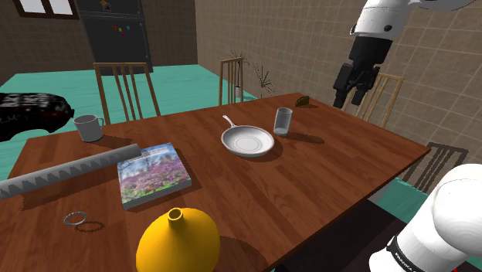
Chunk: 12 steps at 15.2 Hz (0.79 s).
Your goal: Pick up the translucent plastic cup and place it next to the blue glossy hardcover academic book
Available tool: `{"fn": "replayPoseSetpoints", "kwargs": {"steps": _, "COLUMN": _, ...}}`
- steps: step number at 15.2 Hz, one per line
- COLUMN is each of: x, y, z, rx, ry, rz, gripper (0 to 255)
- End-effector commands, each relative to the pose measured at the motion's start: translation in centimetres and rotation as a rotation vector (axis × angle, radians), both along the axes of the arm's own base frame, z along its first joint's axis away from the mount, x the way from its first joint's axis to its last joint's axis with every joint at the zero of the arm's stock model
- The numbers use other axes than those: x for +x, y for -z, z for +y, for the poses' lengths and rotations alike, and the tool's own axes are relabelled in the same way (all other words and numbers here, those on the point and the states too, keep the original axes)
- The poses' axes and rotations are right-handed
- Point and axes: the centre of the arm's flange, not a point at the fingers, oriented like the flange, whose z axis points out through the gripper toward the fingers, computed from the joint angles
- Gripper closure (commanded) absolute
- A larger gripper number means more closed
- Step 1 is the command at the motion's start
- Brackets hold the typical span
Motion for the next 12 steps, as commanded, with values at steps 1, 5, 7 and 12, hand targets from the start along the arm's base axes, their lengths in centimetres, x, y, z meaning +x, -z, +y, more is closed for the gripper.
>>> {"fn": "replayPoseSetpoints", "kwargs": {"steps": 1, "x": 0.0, "y": 0.0, "z": 0.0, "rx": 0.000, "ry": 0.000, "rz": 0.000, "gripper": 0}}
{"fn": "replayPoseSetpoints", "kwargs": {"steps": 5, "x": 4.4, "y": 2.2, "z": -2.1, "rx": -0.008, "ry": 0.005, "rz": 0.007, "gripper": 0}}
{"fn": "replayPoseSetpoints", "kwargs": {"steps": 7, "x": 6.5, "y": 3.3, "z": -3.1, "rx": -0.011, "ry": 0.008, "rz": 0.010, "gripper": 0}}
{"fn": "replayPoseSetpoints", "kwargs": {"steps": 12, "x": 11.9, "y": 6.1, "z": -5.8, "rx": -0.021, "ry": 0.015, "rz": 0.019, "gripper": 0}}
